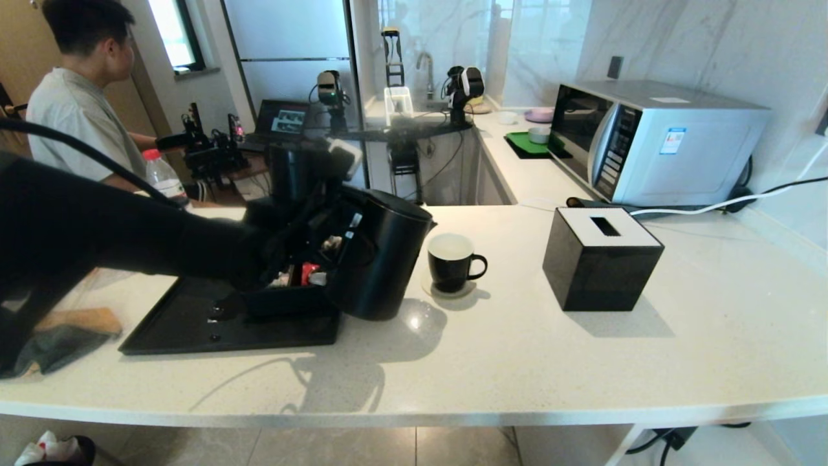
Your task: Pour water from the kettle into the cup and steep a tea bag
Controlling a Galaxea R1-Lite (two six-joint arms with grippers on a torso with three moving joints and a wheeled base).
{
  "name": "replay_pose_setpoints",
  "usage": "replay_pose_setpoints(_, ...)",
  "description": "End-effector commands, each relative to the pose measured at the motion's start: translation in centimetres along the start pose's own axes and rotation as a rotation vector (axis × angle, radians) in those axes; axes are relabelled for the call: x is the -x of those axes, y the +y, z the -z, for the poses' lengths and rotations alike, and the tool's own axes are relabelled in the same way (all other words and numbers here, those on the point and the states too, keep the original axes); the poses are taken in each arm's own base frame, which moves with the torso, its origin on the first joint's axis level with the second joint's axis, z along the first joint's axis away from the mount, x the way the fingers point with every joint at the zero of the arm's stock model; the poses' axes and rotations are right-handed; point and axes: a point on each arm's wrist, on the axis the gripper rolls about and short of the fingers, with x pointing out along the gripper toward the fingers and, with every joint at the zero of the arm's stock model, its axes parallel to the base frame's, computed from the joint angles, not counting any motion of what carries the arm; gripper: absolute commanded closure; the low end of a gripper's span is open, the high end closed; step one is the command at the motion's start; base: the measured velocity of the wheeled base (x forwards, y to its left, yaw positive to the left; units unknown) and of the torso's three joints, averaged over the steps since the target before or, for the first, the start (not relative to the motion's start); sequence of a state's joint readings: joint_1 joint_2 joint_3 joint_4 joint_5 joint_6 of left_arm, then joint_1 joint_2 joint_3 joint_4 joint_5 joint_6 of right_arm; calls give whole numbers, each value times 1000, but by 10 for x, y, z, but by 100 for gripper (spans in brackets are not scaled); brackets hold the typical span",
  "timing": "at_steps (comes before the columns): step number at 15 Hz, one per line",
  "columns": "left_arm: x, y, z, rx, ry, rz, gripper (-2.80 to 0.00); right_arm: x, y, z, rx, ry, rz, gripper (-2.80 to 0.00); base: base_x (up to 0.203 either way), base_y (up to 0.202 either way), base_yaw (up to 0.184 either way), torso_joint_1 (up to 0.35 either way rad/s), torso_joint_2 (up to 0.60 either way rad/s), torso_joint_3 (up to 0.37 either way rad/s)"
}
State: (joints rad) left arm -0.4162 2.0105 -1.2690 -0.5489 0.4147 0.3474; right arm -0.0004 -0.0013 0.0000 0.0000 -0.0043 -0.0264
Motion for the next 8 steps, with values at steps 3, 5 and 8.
replay_pose_setpoints(3, -8, 0, -6, -10, -18, -15, 0, 0, 0, 0, 0, 2, 1, 0, 0, 0, 0, 0, 0, 0)
replay_pose_setpoints(5, -11, 0, -9, -25, -25, -18, 0, 0, 0, 0, 0, 1, 1, 0, 0, 0, 0, 0, 0, 0)
replay_pose_setpoints(8, -14, -1, -9, -37, -26, -19, 0, 0, 0, 0, 1, 1, 0, 0, 0, 0, 0, 0, 0, 0)
